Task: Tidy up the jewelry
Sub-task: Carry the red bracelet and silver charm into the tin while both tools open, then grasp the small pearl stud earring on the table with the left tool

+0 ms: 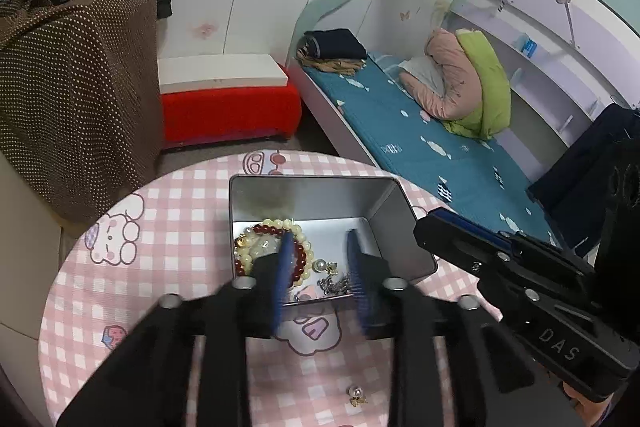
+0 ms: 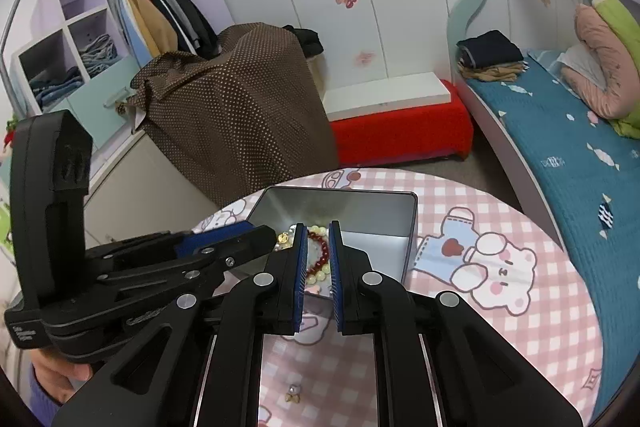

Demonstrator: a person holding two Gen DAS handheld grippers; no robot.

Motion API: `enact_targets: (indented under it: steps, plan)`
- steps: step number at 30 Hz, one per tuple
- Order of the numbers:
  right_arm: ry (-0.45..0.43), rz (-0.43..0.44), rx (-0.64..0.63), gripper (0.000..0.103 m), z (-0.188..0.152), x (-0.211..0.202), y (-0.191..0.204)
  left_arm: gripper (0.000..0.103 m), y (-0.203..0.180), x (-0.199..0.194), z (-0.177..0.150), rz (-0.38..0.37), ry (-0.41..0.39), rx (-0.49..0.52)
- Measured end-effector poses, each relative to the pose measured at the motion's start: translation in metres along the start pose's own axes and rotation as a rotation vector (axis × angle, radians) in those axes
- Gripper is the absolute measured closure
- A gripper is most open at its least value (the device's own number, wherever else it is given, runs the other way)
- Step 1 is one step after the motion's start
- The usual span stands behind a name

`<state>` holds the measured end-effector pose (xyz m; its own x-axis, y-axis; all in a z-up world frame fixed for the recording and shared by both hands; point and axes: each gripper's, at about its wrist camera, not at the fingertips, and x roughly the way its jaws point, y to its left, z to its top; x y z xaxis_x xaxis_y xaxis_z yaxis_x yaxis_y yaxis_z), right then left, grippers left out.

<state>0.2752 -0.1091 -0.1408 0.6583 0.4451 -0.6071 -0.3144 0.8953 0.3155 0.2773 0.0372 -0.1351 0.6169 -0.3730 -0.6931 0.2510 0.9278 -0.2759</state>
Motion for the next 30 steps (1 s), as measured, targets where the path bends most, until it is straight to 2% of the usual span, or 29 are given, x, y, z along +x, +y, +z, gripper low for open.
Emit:
enact_targets:
  steps: [6, 9, 11, 13, 14, 15, 16, 24, 28, 30]
  plan:
    - [-0.001, -0.003, 0.017, 0.089, -0.003, -0.005, -0.002, 0.073, -0.001, -0.007, -0.002, 0.002, -0.005, -0.004]
    - [0.007, -0.009, 0.013, 0.089, -0.005, -0.008, -0.003, 0.058, -0.003, -0.014, -0.007, 0.008, -0.018, -0.004]
    - [0.008, -0.006, 0.018, 0.088, -0.009, -0.014, -0.004, 0.057, -0.004, -0.020, -0.013, 0.005, -0.026, 0.001]
    - [0.006, -0.014, 0.024, 0.080, -0.015, -0.019, -0.006, 0.054, -0.006, -0.024, -0.019, 0.009, -0.029, 0.005]
    - [0.004, -0.015, 0.023, 0.071, -0.017, -0.022, -0.006, 0.052, -0.008, -0.025, -0.022, 0.014, -0.032, 0.007]
    - [0.002, -0.020, 0.019, 0.057, -0.021, -0.026, -0.006, 0.050, -0.009, -0.027, -0.027, 0.023, -0.035, 0.010]
    - [-0.002, -0.028, 0.017, 0.054, -0.024, -0.029, -0.007, 0.050, -0.010, -0.028, -0.032, 0.030, -0.034, 0.012]
    - [0.018, -0.054, 0.012, 0.054, -0.055, -0.045, -0.017, 0.050, -0.022, -0.027, -0.077, 0.078, -0.016, 0.020]
    - [0.034, -0.058, 0.022, 0.051, -0.071, -0.047, -0.021, 0.052, -0.037, -0.017, -0.101, 0.117, 0.015, 0.062]
    - [0.045, -0.058, 0.026, 0.051, -0.078, -0.047, -0.023, 0.052, -0.041, -0.013, -0.109, 0.113, 0.031, 0.068]
